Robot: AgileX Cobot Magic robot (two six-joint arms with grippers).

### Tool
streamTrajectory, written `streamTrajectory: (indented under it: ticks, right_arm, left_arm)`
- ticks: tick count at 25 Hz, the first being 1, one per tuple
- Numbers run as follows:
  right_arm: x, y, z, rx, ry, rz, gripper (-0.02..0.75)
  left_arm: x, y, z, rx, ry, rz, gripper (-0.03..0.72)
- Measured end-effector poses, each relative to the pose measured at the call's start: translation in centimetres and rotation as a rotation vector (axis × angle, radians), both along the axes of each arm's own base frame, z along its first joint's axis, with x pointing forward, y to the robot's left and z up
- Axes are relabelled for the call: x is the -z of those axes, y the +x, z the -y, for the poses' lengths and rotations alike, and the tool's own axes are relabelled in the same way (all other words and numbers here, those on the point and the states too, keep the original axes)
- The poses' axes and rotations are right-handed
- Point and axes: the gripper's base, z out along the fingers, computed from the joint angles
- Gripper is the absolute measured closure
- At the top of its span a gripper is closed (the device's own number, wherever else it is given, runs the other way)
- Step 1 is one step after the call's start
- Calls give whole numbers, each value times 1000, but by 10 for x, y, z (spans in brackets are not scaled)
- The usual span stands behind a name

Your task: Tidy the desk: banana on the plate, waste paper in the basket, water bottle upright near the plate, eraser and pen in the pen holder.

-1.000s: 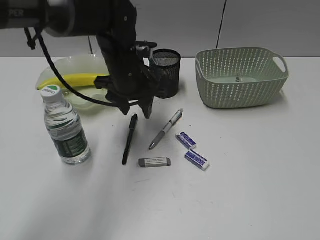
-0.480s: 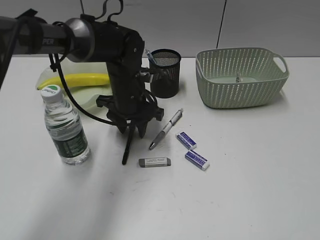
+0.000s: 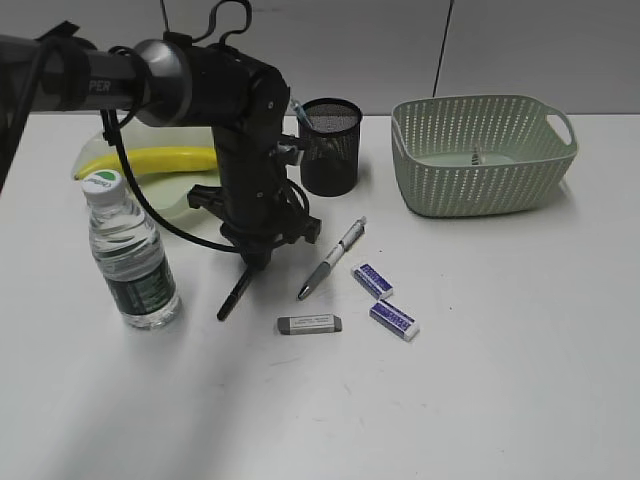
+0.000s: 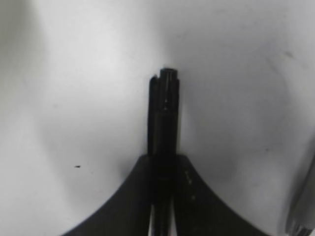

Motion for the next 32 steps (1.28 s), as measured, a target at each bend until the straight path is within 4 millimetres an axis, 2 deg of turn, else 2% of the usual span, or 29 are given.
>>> streamTrajectory:
  ticks: [6,9,18,23,25,28,32]
  right_arm:
    - [0,0,0,0,0,0,430]
    - [0,0,0,0,0,0,430]
    - [0,0,0,0,0,1,430]
    - [0,0,0,0,0,1,430]
    - [0,0,0,0,0,1,430]
    - [0,0,0,0,0,0,430]
    - [0,0,0,0,0,0,430]
  left_arm:
    - [-1,0,0,-1,3,-4,603]
    - [-13,-1,-1,-2,-10,11,603]
    - [-106,-9,-2,-12,-188,196,603]
    - [-168,-6,4,-6,-422,477,603]
    - [-183,-2,6,1,-500,590,603]
    - [-194,7,12,10,-593,723,603]
    - [-183,23,24,23,-683,857,603]
